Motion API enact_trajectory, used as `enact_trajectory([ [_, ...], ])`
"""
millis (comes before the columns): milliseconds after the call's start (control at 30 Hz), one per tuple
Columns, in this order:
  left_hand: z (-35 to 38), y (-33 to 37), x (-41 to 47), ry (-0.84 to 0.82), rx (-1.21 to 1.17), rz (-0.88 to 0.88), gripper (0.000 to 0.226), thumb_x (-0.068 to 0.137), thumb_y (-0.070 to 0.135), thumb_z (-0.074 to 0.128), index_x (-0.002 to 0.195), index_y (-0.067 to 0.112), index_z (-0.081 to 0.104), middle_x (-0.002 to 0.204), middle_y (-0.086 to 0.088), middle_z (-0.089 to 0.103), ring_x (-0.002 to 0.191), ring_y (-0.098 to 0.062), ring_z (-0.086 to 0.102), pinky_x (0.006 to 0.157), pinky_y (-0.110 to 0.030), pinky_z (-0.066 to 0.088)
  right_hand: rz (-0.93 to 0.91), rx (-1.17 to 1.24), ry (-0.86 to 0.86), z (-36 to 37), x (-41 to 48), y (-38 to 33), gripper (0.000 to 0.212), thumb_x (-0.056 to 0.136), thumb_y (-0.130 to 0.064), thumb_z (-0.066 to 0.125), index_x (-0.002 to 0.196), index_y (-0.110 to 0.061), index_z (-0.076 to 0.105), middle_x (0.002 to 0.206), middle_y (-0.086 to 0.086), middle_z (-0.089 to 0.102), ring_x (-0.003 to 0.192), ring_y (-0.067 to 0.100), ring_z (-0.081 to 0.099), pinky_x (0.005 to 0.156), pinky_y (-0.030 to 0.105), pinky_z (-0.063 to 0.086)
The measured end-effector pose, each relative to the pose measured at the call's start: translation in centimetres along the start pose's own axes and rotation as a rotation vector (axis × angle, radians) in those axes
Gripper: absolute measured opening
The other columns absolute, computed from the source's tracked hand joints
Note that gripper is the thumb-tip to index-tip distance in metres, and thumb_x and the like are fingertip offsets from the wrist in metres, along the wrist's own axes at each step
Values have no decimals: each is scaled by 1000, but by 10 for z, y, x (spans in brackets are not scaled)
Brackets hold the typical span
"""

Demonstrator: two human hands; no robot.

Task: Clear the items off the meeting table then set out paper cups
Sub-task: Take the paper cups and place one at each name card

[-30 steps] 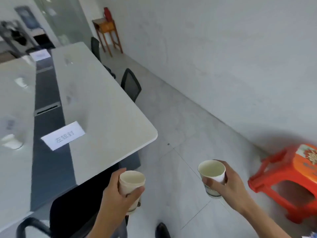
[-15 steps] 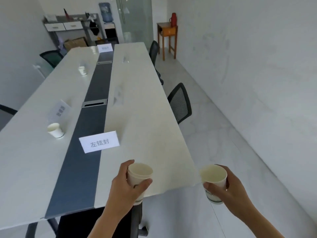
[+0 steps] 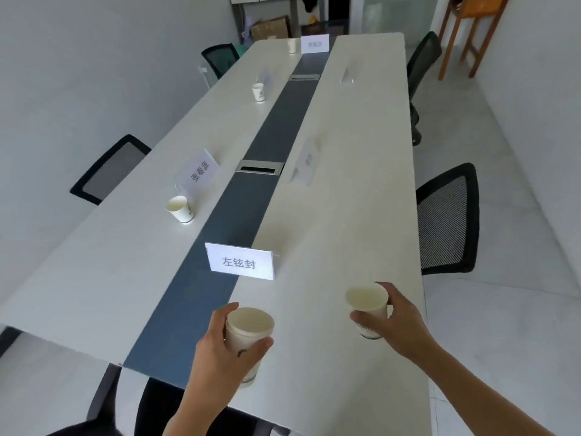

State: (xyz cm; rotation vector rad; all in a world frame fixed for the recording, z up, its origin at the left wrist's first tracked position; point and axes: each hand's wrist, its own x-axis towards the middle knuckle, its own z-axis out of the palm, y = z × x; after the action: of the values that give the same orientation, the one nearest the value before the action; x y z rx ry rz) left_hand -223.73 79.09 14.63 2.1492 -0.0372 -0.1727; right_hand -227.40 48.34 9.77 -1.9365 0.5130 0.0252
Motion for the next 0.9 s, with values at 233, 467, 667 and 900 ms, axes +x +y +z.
enact_trajectory([
  [233,0,-4,5,136,3,-161,68,61,39,86,116,40,46,97,15,64,89,3,62,62,-10,48,-17,-80,-120,49,132,-12,74,62,-37,86,124,-24,46,104,-3,63,97,23,59,80,34,47],
  [467,-8,-31,30,139,38,-273,67,59,37,87,112,42,46,94,15,65,86,-3,64,67,-10,45,8,-147,-80,110,211,-11,71,65,-33,84,122,-25,42,103,-4,59,99,26,59,79,34,49],
  [667,-5,-51,68,105,8,-311,65,60,35,88,108,46,46,93,15,66,85,6,62,63,-7,48,13,-157,-50,132,223,8,69,62,-39,83,116,-34,40,99,-10,60,92,21,59,74,31,47],
  [900,5,-49,108,8,-31,-252,75,58,40,87,118,41,42,100,19,62,90,10,59,66,-10,48,56,-219,-132,121,218,4,97,59,-36,86,139,-34,30,118,-12,53,105,12,53,84,29,40],
])
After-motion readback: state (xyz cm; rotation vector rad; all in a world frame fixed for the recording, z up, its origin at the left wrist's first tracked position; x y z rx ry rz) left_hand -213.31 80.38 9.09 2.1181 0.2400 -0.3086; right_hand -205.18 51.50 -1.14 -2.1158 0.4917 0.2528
